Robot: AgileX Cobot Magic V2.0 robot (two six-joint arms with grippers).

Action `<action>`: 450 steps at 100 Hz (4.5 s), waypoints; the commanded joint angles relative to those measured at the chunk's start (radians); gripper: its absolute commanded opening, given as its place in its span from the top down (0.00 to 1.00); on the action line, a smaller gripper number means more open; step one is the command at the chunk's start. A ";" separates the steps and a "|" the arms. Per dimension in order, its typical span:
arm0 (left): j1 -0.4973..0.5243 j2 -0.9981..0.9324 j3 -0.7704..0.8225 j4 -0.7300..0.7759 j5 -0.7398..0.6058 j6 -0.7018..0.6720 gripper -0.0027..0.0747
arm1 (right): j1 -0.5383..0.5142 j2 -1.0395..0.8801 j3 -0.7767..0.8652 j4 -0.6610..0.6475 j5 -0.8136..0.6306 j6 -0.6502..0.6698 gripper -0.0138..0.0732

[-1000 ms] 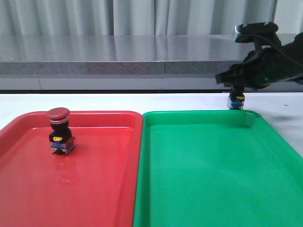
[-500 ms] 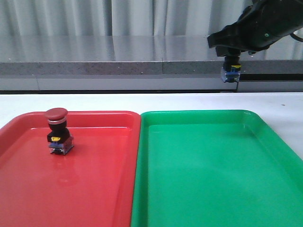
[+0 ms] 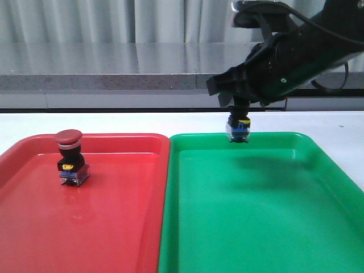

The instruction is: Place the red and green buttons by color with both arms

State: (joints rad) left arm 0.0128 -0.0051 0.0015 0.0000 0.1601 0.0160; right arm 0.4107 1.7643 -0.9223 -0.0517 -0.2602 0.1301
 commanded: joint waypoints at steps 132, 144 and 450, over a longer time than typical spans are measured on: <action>0.001 -0.032 0.024 0.000 -0.084 -0.008 0.99 | 0.012 -0.035 0.197 0.052 -0.292 -0.015 0.44; 0.001 -0.032 0.024 0.000 -0.084 -0.008 0.99 | 0.012 -0.035 0.197 0.052 -0.295 -0.015 0.26; 0.001 -0.032 0.024 0.000 -0.084 -0.008 0.99 | -0.179 -1.672 0.751 -0.045 0.433 -0.036 0.91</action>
State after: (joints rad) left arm 0.0128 -0.0051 0.0015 0.0000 0.1601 0.0160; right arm 0.2777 0.1488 -0.1979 -0.0833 0.2864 0.0928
